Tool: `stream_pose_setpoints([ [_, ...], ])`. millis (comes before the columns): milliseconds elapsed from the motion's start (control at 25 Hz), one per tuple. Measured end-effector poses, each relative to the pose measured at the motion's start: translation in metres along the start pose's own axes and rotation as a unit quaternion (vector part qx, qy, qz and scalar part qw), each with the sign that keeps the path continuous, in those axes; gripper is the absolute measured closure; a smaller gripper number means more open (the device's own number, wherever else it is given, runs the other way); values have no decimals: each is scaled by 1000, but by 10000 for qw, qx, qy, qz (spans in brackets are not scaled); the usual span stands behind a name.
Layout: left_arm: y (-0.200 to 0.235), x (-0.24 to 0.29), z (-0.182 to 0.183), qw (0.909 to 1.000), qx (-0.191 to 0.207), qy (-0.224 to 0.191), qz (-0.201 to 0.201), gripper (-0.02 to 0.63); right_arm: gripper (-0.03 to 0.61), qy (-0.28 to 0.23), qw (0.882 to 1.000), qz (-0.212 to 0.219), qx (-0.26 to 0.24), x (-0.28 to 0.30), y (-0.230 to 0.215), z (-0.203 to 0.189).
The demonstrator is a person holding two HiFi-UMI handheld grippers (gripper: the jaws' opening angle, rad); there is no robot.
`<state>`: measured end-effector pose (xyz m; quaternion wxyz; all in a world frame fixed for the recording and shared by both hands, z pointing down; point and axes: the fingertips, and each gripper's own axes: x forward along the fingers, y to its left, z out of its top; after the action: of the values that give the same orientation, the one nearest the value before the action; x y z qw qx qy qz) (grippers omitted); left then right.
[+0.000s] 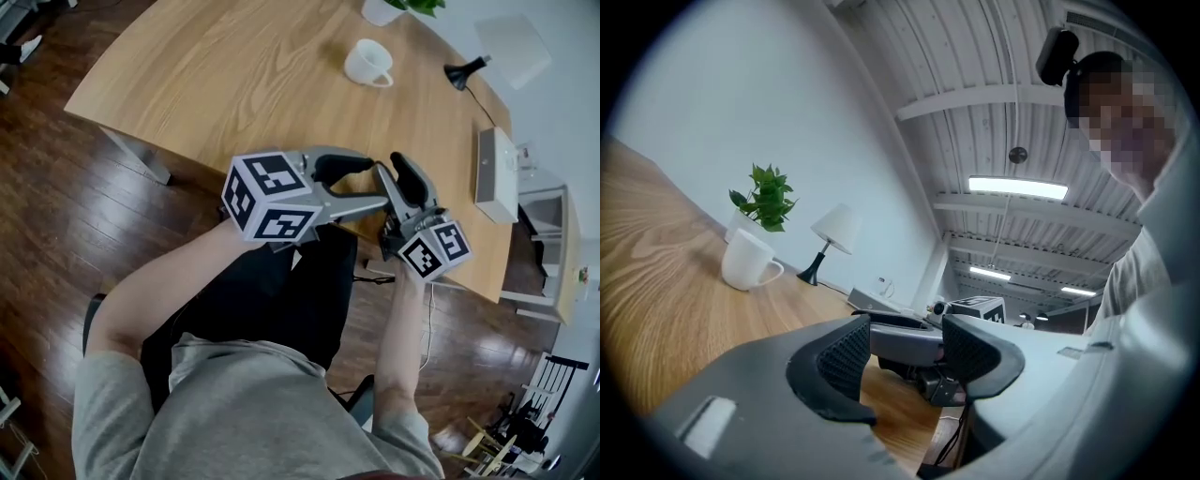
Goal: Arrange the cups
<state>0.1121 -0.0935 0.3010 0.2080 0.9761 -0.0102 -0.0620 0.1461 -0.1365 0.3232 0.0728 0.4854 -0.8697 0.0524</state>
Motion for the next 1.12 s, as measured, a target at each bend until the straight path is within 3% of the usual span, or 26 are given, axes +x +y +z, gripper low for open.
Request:
stream_pose_setpoints([
  [240,-2,0,-3,9998,156,108,13,377,416,65,9999,-80,91,3,-3,-2],
  [720,7,-5,7,9992,-353,-178,55,377,420,333,9989,-228,223,8,-10,-9],
  [1120,5,-5,5,9996,-253,-95,26,377,420,376,9987,-245,249,9,-10,-10],
])
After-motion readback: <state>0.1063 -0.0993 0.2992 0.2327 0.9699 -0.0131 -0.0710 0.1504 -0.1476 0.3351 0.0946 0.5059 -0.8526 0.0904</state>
